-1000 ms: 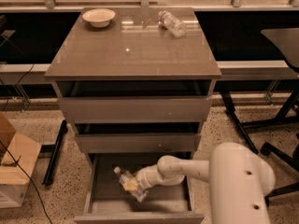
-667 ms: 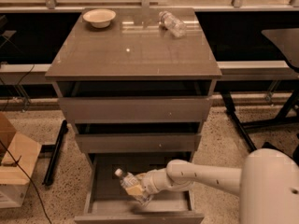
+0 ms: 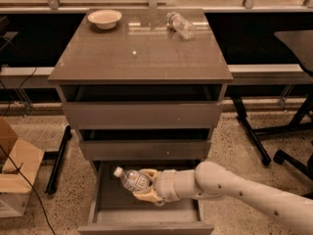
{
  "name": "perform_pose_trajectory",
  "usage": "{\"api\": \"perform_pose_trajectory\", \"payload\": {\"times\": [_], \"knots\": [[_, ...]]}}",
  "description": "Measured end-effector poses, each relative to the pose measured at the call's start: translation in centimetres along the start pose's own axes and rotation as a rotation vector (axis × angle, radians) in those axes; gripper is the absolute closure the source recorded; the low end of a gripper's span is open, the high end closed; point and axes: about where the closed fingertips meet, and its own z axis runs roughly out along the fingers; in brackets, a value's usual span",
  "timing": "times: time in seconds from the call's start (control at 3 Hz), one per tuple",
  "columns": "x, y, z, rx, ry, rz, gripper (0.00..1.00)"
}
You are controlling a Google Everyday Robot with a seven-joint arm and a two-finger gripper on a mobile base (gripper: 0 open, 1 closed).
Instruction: Pick blue plastic bottle from bottom drawer and place on counter
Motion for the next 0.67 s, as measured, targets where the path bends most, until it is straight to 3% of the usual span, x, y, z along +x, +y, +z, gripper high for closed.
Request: {"api": "perform_pose_trajectory", "payload": {"times": [0.33, 0.67], "knots": [[-8.2, -0.6, -7.3, 0.096, 0.003, -0.201, 1.00], [-16.9, -3.8, -15.2, 0.193, -0.006, -0.326, 1.00]]}}
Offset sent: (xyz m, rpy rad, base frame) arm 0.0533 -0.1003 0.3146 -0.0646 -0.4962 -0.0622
